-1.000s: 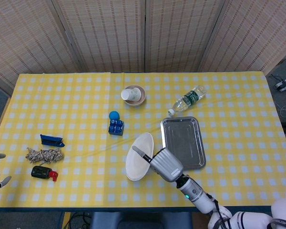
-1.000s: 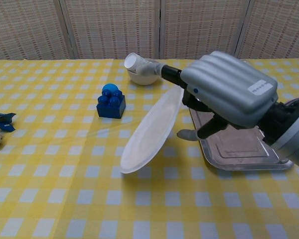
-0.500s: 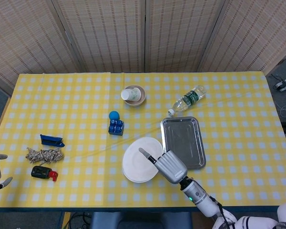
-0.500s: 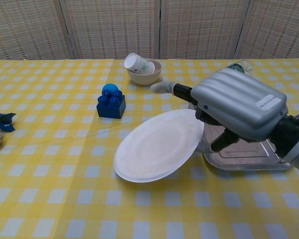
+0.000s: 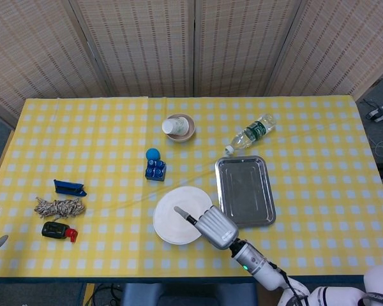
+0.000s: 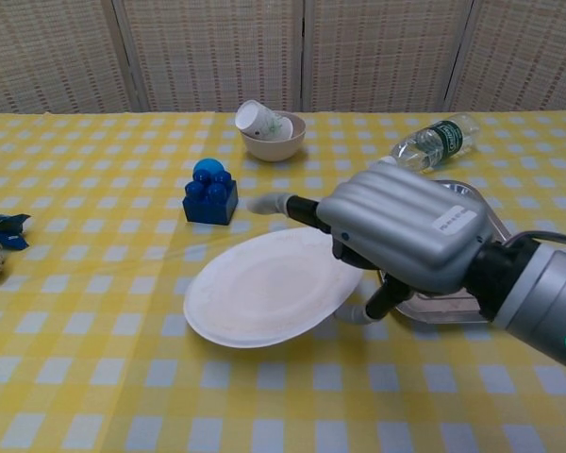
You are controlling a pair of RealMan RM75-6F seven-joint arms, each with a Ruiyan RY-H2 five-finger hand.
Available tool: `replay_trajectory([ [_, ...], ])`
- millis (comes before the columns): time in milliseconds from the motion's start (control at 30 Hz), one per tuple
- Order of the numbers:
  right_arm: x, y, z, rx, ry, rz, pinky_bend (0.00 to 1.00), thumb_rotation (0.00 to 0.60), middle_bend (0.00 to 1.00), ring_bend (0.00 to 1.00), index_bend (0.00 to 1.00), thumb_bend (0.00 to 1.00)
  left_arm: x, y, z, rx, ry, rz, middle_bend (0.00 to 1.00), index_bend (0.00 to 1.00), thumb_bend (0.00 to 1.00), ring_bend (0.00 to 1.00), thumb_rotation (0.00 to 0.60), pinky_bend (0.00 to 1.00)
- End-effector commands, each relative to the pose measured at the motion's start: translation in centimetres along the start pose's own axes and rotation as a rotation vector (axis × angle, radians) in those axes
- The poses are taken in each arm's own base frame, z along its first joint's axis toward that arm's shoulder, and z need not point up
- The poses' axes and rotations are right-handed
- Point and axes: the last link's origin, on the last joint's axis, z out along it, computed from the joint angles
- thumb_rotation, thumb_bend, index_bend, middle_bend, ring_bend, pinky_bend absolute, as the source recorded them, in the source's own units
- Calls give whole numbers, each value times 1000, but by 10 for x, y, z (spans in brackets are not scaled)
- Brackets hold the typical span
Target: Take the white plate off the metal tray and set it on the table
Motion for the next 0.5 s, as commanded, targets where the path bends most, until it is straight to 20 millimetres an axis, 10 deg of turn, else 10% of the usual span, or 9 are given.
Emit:
replay_trajectory([
  [33,2,1,-15,18,-78,37,1000,600,906,995,19,0,0,0,0,-3,-3,4,660,406,157,419,600,501],
  [300,18,11,-48,-2,-73,6,975,600,628,809,0,0,-3,6,-2,-27,-8,19,660,407,156,419,600,502],
  [500,33,46,-85,-183,20,-112,756,600,445,585,64,0,-7,14,-6,-76,4,29,660,407,157,419,600,501],
])
